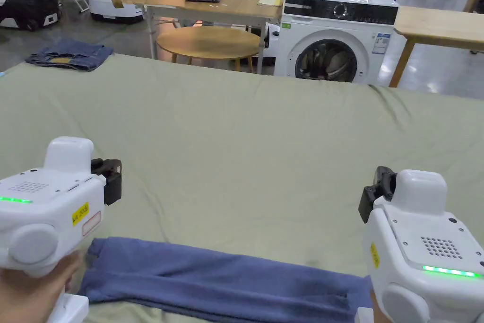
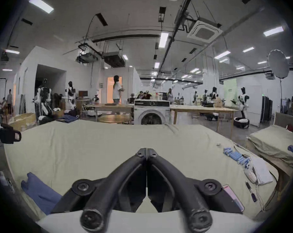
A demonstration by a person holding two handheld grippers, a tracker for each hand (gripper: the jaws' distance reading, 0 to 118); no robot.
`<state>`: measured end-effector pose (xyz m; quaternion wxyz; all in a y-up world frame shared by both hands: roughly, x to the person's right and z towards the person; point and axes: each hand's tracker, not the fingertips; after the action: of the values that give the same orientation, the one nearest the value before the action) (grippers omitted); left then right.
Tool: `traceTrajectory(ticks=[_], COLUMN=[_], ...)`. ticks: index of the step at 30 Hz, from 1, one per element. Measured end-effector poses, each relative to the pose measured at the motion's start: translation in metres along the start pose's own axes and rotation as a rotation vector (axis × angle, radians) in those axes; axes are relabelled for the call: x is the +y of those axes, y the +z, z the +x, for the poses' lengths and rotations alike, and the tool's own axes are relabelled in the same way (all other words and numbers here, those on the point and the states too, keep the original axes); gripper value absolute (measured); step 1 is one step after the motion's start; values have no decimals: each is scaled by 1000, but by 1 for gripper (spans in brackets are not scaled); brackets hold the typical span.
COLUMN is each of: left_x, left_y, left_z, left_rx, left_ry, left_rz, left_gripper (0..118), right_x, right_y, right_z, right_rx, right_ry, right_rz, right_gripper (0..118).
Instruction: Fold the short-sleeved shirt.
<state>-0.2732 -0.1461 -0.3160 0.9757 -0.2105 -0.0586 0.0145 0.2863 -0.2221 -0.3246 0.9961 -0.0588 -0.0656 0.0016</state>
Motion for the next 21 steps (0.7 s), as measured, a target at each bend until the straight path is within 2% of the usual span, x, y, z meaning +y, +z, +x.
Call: traceTrajectory(ticks=[3,6,7,9,10,11,13,16,19,20,21], left_x=[-8,-22,-30,-42,-47,-51,-56,-78,-99,-101,-109], left_y=[-9,-20,-26,-34,-39,-42,-41,-62,-81,-68,-74], left_z=[-41,-79,-92,-112,-121,-127,-130,-159,-168,-140,-139], left_rx=[-61,-199,-241,-279,-321,-316,-360,-416,-469,-506,-552], left_ry=[106,259,305,369,397,418,452,534,615,646,680], left_rz=[-147,-320,-366,-432,-471,-492,-549,-607,-677,-703,-714], left_gripper=[0,0,5,31,50,56,59,70,70,70,70], right_x=[-4,-11,-13,-18,-21,-24,-30,-38,-38,-38,-38], right_y=[-7,-14,-16,-20,-22,-24,-29,-34,-33,-33,-33], right_z=[8,17,20,28,32,37,47,63,60,60,60], right_rx=[31,54,60,72,75,79,87,89,87,87,88], right_ry=[-2,-2,2,8,11,13,15,15,13,11,9], right_rz=[-21,-41,-51,-66,-75,-83,-104,-122,-136,-141,-147], right_gripper=[0,0,0,0,0,0,0,0,0,0,0])
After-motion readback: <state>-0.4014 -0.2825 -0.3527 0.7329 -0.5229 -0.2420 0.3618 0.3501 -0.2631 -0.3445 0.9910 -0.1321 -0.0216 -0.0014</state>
